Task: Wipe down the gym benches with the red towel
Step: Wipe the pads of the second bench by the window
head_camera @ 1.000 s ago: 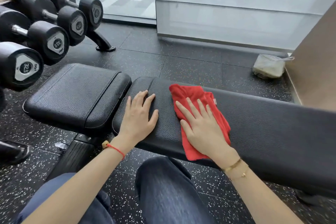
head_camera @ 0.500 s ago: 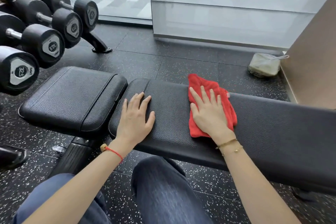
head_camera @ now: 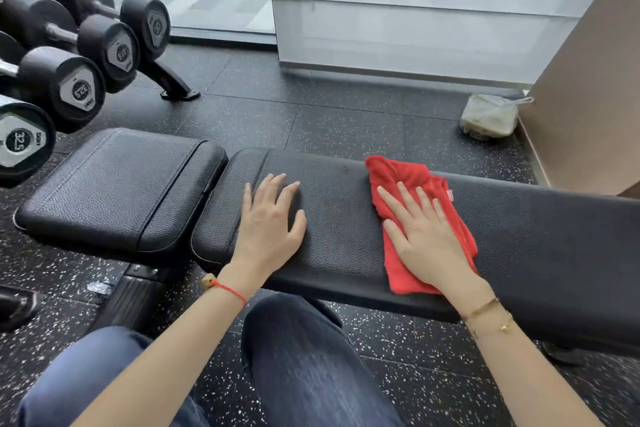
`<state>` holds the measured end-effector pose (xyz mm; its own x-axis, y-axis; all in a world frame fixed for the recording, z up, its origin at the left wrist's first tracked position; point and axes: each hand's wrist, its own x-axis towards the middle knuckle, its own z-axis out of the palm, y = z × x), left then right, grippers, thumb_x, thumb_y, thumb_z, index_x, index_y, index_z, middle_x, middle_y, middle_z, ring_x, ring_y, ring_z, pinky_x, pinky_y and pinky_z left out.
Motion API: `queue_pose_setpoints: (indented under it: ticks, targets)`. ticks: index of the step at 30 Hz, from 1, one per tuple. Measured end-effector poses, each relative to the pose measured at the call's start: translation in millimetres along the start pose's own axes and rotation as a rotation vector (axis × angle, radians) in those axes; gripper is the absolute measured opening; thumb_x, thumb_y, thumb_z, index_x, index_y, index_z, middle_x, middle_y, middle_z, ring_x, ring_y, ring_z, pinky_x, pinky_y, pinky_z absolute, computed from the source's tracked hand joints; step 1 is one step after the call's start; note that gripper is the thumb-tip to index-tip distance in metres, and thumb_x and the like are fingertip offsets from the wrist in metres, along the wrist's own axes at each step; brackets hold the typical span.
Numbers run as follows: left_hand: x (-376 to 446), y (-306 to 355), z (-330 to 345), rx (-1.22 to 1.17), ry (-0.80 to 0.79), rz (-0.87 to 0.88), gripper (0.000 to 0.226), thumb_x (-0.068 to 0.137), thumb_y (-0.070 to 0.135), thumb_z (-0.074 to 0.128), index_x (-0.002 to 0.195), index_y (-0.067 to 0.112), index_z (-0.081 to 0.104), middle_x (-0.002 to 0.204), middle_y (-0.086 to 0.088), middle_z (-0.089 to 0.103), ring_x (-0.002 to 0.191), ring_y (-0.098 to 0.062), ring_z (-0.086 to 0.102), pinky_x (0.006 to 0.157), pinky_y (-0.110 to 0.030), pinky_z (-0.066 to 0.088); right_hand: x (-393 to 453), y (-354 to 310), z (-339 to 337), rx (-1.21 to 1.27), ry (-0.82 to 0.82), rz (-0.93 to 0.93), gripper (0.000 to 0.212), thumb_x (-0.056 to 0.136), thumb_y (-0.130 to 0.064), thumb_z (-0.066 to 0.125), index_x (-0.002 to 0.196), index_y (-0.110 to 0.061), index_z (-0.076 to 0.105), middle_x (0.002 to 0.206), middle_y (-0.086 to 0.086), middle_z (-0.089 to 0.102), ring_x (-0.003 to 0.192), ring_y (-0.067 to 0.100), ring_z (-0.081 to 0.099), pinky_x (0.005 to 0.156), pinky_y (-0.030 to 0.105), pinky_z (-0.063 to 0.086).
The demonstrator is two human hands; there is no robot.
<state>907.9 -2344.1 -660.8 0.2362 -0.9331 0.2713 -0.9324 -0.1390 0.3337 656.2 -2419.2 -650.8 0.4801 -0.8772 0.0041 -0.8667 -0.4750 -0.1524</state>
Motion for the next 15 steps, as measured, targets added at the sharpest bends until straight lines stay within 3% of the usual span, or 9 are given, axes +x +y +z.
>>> queue_pose_setpoints:
  ticks: [5, 15]
  targets:
    - [7, 27, 14, -0.028, -0.023, 0.010, 0.050, 0.095, 0.033, 0.049, 0.142, 0.019, 0.044, 0.153, -0.005, 0.036, 0.147, -0.022, 0.024, 0.122, -0.050, 0.009, 54, 2, -6, 0.028, -0.005, 0.157, 0.056, 0.101, -0.042, 0.028, 0.153, -0.041, 0.007, 0.164, -0.001, 0.006, 0.151, 0.028, 0.004, 0.122, 0.047, 0.001]
    - [11, 64, 33, -0.025, -0.070, 0.038, 0.051, 0.096, 0.034, 0.044, 0.145, 0.020, 0.041, 0.154, -0.006, 0.035, 0.147, -0.024, 0.022, 0.122, -0.050, 0.009, 36, -15, -3, -0.006, -0.009, -0.064, 0.057, 0.101, -0.041, 0.030, 0.153, -0.040, 0.007, 0.164, -0.002, 0.007, 0.150, 0.026, 0.005, 0.122, 0.045, 0.001]
